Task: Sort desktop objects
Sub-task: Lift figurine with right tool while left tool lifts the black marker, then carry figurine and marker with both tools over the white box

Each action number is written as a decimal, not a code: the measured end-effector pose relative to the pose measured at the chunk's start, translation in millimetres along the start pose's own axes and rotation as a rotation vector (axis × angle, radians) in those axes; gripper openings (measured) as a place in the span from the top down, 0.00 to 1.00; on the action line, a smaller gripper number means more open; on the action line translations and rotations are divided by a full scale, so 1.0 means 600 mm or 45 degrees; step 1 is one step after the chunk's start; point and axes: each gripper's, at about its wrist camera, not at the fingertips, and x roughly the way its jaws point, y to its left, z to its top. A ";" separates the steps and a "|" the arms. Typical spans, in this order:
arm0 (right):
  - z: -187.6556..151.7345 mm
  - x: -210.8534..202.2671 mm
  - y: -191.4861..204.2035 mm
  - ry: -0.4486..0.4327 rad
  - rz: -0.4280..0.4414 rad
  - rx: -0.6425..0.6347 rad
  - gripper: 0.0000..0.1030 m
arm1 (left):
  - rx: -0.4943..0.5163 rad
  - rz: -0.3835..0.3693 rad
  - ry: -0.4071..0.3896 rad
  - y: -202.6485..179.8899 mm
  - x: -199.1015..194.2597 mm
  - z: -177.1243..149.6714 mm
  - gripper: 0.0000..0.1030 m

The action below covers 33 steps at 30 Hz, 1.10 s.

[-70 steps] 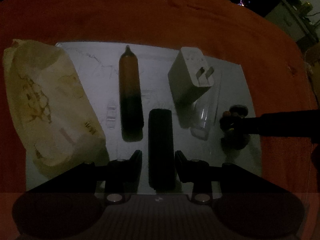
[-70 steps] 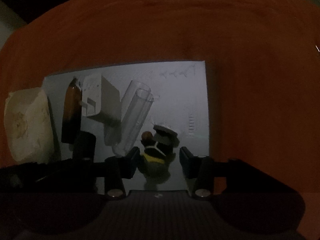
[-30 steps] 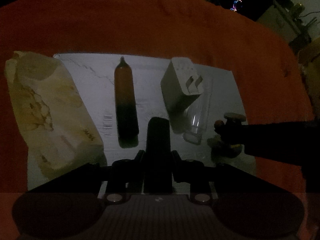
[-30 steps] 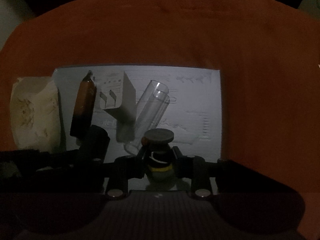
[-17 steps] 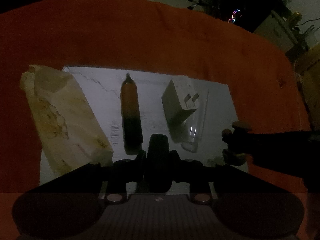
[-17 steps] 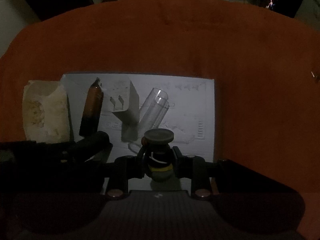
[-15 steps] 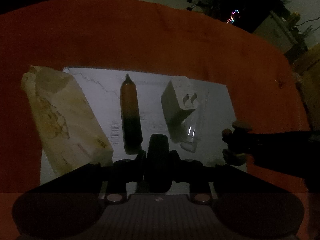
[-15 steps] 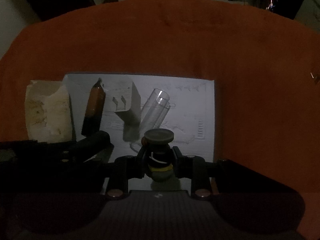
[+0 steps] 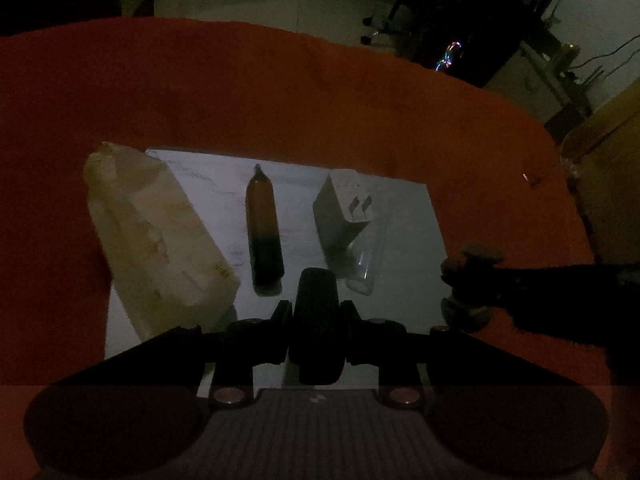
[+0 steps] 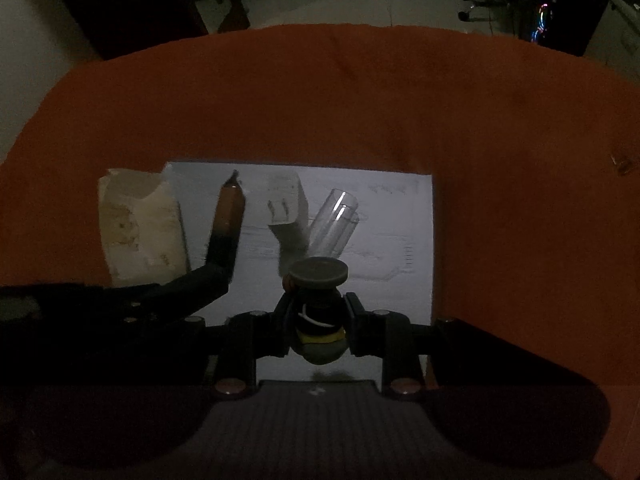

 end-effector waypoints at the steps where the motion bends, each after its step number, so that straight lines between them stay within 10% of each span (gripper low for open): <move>1: -0.002 -0.004 0.003 -0.003 0.006 -0.003 0.73 | -0.004 -0.005 -0.003 0.001 -0.006 -0.003 0.79; 33: -0.122 -0.106 0.029 -0.071 0.203 -0.053 0.73 | 0.148 -0.089 -0.065 -0.040 -0.164 -0.139 0.79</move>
